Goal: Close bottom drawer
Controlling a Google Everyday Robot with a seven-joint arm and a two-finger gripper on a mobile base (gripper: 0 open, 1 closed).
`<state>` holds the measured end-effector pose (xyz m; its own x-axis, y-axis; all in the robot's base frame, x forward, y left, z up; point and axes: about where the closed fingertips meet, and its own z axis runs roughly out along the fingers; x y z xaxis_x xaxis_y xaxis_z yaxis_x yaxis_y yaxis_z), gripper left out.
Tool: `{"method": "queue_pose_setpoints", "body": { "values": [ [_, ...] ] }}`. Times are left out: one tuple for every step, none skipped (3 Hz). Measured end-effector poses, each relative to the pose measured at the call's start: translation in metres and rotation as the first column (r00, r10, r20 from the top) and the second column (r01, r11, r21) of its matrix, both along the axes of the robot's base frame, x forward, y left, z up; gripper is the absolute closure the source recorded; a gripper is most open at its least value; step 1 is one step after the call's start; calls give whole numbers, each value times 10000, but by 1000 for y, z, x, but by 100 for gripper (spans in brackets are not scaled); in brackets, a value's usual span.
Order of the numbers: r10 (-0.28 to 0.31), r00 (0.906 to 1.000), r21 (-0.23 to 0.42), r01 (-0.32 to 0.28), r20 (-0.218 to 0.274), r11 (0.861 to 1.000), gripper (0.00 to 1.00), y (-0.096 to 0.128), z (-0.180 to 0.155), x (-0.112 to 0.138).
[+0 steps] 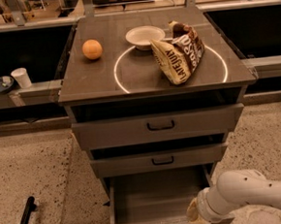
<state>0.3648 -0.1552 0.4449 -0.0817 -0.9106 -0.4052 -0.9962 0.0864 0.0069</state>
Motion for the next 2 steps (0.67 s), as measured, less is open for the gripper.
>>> {"method": "queue_pose_setpoints", "body": {
  "values": [
    [106,9997,-405,-115,-215,9991,100,2,-5,1],
    [-503,9982,-682,480,-330,9965,100,-17,-37,10]
  ]
}}
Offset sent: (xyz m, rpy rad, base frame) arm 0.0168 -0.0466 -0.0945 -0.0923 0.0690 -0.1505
